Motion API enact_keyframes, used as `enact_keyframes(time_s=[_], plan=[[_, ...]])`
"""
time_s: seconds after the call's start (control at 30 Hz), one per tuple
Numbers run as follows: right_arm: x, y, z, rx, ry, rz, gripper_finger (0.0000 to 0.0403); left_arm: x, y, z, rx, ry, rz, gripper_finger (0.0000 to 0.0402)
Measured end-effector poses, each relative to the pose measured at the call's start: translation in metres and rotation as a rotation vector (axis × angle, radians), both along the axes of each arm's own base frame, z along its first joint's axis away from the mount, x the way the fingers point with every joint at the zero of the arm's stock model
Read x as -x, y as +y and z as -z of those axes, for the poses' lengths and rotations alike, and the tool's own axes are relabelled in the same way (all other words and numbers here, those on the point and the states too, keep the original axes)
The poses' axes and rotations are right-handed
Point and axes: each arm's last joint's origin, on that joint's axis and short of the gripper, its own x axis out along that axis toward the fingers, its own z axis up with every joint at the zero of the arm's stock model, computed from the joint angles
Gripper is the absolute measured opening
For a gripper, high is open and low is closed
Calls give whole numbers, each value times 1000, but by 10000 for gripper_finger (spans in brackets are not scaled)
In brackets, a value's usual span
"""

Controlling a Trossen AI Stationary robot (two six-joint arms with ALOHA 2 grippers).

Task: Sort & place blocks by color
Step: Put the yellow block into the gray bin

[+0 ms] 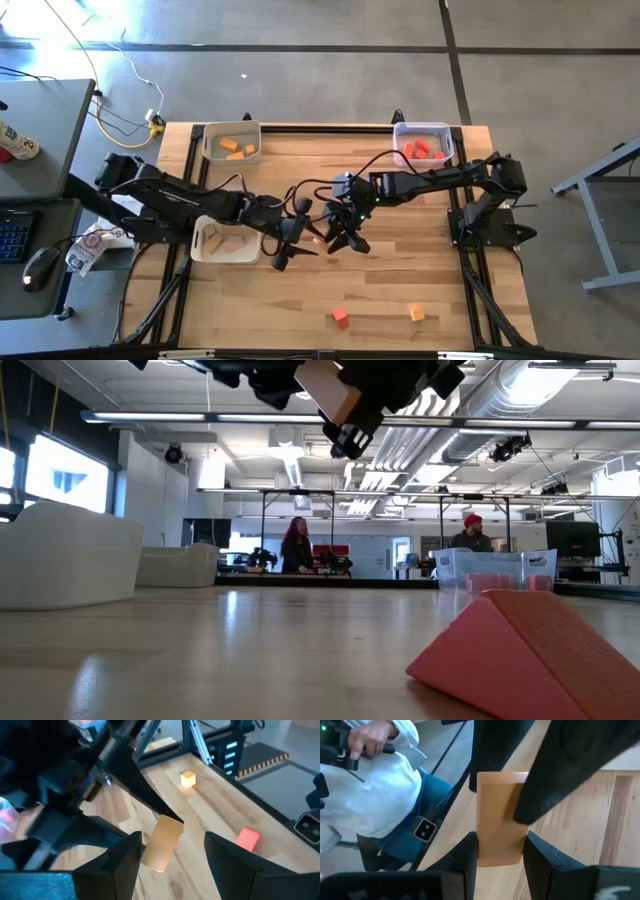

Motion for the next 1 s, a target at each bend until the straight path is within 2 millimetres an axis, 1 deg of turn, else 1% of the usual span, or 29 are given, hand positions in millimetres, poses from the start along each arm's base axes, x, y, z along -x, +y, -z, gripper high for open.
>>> enact_keyframes(time_s=[0.13, 0.23, 0.33, 0.57, 0.7, 0.83, 1.0], plan=[[0, 0, 1, 5, -1, -2, 101, -4, 0, 5, -20, 15, 9, 204], [0, 0, 1, 8, -4, -3, 101, -7, 0, 10, -42, 20, 19, 195], [0, 0, 1, 6, 0, -1, 101, -9, 0, 11, -44, 12, 21, 174], [0, 0, 1, 5, -1, -2, 101, -10, 0, 9, -70, -12, 33, 102], [0, 1, 1, -2, -3, -11, 101, -10, -1, 9, -72, -25, 74, 70], [0, 1, 0, -6, -5, -17, 101, -10, -2, 8, -70, -30, 100, 52], [0, 1, 0, -2, -2, -10, 113, -10, -2, 9, -68, -26, 124, 46]])
